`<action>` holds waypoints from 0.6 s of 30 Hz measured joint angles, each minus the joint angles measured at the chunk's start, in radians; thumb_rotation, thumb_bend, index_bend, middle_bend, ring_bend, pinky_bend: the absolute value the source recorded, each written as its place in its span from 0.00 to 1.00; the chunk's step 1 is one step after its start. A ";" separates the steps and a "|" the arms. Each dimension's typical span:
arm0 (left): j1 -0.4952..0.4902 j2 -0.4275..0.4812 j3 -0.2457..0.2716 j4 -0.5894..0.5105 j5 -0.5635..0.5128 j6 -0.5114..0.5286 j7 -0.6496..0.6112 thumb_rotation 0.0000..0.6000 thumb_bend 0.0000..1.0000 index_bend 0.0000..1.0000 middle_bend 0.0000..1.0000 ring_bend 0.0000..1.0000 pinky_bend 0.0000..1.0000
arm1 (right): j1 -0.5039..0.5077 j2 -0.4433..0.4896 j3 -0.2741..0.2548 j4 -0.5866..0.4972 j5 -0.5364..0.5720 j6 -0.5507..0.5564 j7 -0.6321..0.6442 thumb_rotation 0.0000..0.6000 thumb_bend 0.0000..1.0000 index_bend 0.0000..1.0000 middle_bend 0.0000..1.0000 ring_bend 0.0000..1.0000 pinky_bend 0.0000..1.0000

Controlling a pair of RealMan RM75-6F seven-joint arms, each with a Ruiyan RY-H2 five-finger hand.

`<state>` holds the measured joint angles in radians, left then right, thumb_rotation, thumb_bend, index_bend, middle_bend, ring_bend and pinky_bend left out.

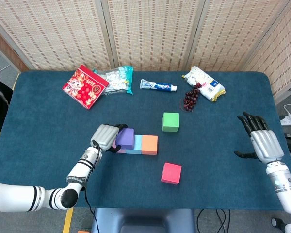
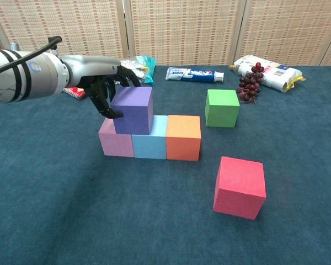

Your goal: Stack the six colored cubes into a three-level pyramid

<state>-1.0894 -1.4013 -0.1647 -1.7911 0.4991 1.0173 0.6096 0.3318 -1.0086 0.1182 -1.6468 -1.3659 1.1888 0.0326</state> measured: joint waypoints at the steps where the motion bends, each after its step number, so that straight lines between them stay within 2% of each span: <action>1: 0.000 0.000 0.001 0.000 0.000 0.000 0.001 1.00 0.34 0.13 0.20 0.32 0.30 | 0.000 0.000 0.000 0.001 0.000 -0.001 0.000 1.00 0.16 0.00 0.00 0.00 0.00; 13: 0.000 0.007 0.010 -0.015 0.004 0.009 0.017 1.00 0.34 0.03 0.10 0.26 0.30 | 0.003 0.000 0.002 0.002 -0.002 -0.005 0.003 1.00 0.16 0.00 0.00 0.00 0.00; 18: 0.003 0.020 0.016 -0.035 0.007 0.022 0.026 1.00 0.34 0.00 0.01 0.15 0.30 | 0.005 0.001 0.001 0.001 -0.003 -0.012 0.008 1.00 0.16 0.00 0.00 0.00 0.00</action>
<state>-1.0862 -1.3818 -0.1491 -1.8264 0.5062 1.0391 0.6361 0.3372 -1.0078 0.1197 -1.6462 -1.3684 1.1766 0.0407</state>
